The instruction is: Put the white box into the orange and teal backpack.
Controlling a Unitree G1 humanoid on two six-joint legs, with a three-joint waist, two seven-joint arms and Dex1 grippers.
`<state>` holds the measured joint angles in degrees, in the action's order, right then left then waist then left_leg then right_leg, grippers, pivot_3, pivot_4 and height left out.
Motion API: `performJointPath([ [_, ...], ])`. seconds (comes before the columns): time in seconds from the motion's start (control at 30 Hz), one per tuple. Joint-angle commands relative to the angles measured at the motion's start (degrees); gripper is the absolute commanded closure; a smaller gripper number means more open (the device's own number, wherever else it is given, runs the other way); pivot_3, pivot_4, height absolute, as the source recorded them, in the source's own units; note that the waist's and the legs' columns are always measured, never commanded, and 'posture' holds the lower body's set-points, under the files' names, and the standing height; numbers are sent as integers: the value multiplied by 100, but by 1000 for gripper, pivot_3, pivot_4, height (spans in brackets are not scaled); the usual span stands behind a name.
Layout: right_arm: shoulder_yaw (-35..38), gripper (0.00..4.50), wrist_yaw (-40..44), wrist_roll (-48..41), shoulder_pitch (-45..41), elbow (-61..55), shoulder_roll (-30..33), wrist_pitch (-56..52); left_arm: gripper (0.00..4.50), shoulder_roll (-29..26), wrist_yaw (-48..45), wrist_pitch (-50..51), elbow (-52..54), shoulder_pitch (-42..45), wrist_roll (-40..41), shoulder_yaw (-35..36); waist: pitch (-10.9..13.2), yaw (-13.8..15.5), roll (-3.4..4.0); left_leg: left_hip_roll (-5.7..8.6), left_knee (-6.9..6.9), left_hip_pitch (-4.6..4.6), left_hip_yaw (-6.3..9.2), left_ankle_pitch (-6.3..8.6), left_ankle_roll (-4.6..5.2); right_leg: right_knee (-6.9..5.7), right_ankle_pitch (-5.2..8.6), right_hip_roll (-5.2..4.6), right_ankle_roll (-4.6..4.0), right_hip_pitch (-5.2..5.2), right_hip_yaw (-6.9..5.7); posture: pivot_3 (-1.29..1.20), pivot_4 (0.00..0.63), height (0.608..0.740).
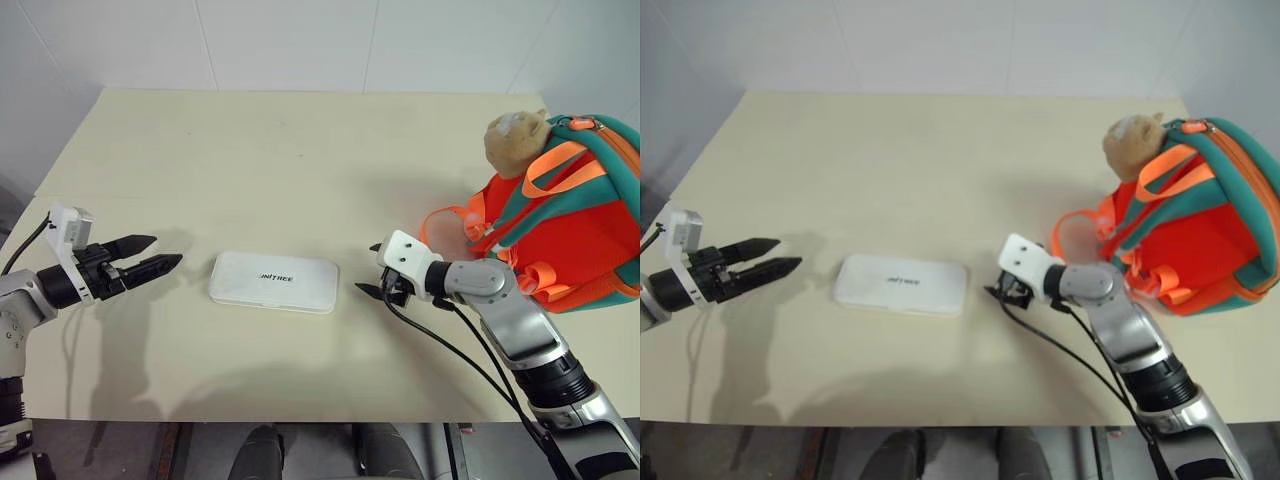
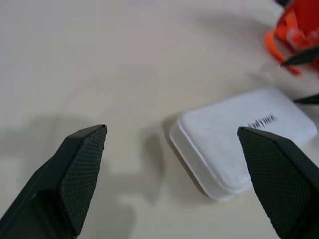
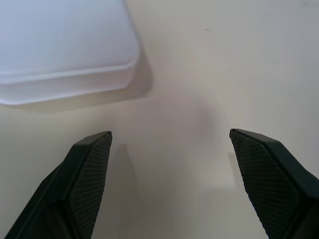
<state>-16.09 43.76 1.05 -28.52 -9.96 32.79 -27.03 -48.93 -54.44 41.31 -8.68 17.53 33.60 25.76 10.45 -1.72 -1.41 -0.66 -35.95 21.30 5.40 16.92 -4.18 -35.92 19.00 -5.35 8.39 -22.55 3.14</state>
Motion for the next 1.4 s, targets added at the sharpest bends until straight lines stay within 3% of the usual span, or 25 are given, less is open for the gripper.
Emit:
performJointPath([
  [0.03,-44,0,-80,106,-99,-8,-99,210,27,160,272,-95,-465,305,12,65,0,-1,0,0,1,0,-1,-3,-6,-3,0,0,0,0,0,0,150,740],
  [0.67,-226,0,-82,274,-193,282,-522,505,27,475,-600,742,-2593,1585,-203,-1231,-2,10,-3,3,-11,0,0,-11,-19,-11,-1,0,1,2,-5,0,150,740],
  [1.0,-232,0,-110,328,-128,200,-545,527,27,691,-1185,1107,-2825,1959,-477,-2031,-2,4,-3,5,-9,0,-2,-12,-21,-17,-1,-1,2,4,-4,0,150,740],
  [1.4,-225,0,-129,393,-194,282,-658,573,27,838,-1613,843,-3074,2164,-925,-2498,-3,14,-3,6,-14,-6,-2,-12,-20,-15,-1,-2,2,9,-4,0,150,740],
])
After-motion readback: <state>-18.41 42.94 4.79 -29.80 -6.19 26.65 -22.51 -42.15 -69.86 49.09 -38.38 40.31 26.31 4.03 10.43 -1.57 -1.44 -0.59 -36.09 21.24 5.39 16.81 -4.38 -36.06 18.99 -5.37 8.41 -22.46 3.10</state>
